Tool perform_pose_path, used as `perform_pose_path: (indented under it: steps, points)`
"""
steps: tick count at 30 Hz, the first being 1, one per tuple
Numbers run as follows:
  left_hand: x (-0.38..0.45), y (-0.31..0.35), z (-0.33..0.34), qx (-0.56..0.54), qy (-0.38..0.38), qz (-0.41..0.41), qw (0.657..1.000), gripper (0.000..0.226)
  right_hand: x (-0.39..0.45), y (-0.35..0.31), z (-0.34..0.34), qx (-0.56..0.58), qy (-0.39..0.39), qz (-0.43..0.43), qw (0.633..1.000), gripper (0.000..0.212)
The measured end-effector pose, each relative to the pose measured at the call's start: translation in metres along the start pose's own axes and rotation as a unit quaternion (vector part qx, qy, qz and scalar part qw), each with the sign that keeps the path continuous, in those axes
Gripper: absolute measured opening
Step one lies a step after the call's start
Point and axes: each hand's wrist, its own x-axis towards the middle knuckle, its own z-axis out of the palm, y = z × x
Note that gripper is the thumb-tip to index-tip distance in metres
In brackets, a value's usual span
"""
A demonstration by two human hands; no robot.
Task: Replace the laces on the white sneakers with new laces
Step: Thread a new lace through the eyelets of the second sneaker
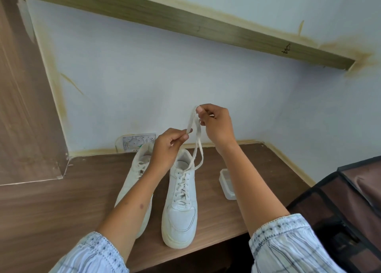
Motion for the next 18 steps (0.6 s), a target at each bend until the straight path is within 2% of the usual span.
perform_pose_path:
  steps: [2,4,6,8,11,13,15,18]
  points:
    - [-0.001,-0.015,0.007,0.028,-0.028,-0.030,0.999,0.031,0.010,0.008,0.003,0.011,-0.027,-0.002,1.000,0.020]
    - [-0.005,-0.022,0.014,0.021,-0.108,-0.070,0.992,0.043,0.019,0.012,0.008,0.028,-0.050,-0.006,0.998,0.022]
    - [-0.008,-0.028,0.019,0.000,-0.198,-0.085,0.976,0.037,0.027,0.014,0.013,0.048,-0.054,-0.008,0.997,0.023]
    - [-0.008,-0.037,0.019,-0.015,-0.230,-0.086,0.969,0.030,0.035,0.020,0.016,0.054,-0.037,-0.012,0.998,0.021]
    - [0.000,-0.052,0.006,-0.004,-0.125,-0.135,0.983,0.030,0.040,0.036,0.012,-0.008,0.008,-0.033,0.999,0.020]
    - [0.004,-0.061,-0.001,0.020,-0.069,-0.183,0.980,0.035,0.036,0.052,0.011,-0.065,-0.005,-0.037,0.997,0.020]
    - [0.006,-0.068,-0.003,0.054,-0.042,-0.221,0.973,0.036,0.026,0.071,0.013,-0.146,-0.079,-0.026,0.986,0.020]
    - [0.011,-0.076,0.000,0.091,-0.002,-0.217,0.972,0.028,0.008,0.103,0.024,-0.266,-0.239,-0.009,0.934,0.021]
